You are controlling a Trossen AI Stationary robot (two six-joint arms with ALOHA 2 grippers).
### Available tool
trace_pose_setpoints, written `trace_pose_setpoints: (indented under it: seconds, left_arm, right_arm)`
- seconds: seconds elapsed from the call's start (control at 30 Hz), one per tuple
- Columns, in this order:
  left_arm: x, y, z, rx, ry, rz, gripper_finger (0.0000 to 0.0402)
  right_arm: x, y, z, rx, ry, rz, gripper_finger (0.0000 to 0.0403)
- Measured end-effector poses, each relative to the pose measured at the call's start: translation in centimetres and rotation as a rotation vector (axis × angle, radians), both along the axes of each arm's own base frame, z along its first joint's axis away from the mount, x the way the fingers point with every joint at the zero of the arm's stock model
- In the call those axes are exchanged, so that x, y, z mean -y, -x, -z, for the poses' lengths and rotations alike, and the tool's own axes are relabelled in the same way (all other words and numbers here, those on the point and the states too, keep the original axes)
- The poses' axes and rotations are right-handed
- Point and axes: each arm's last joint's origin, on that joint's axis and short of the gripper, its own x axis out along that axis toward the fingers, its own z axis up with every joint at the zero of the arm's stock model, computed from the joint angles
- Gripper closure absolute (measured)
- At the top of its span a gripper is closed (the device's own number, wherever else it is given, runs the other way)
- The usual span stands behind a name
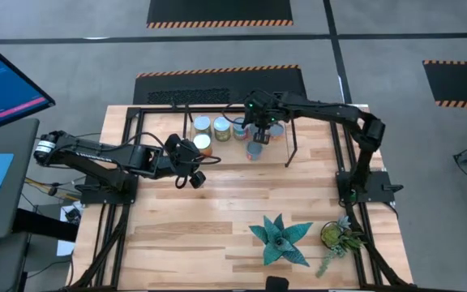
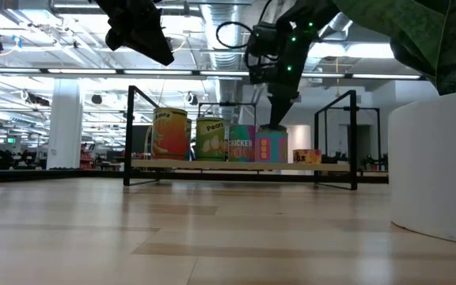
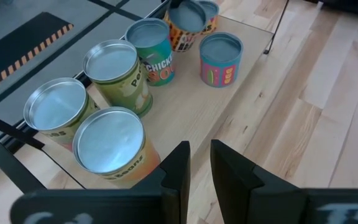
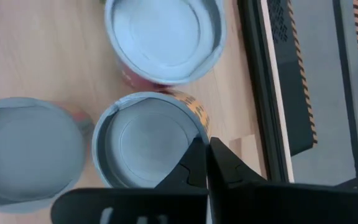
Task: Pick and place cans onto a shelf
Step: Put the canned spicy black beans on the shelf
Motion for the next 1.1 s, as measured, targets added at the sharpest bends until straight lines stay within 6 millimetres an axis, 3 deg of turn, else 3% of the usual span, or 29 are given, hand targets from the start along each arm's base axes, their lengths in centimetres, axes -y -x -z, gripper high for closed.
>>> trace_pose_setpoints:
  seconds: [0.77, 1.1]
  left_arm:
    - [0.0, 0.0, 0.0, -0.002, -0.001, 0.002, 0.0349]
    - [0.0, 0.0, 0.0, 0.005, 0.007, -0.006, 0.0349]
  right_arm:
    - [1.5, 1.0, 0.4, 0.006, -0.115, 0.009, 0.0394]
    - [1.5, 1.0, 0.4, 0.012, -0.121, 0.024, 0.0344]
